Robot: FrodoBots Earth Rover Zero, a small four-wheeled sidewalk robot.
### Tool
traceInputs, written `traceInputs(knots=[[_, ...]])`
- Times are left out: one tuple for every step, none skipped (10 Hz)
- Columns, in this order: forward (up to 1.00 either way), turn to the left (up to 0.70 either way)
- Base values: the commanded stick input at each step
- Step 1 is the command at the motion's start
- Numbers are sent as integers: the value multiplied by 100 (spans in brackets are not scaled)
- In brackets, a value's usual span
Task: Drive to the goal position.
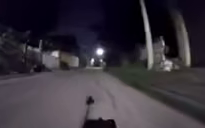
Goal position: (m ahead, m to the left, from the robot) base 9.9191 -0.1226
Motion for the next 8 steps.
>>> traceInputs(knots=[[70,-35],[70,-6],[70,0],[70,0],[70,0],[70,0],[70,0],[70,0]])
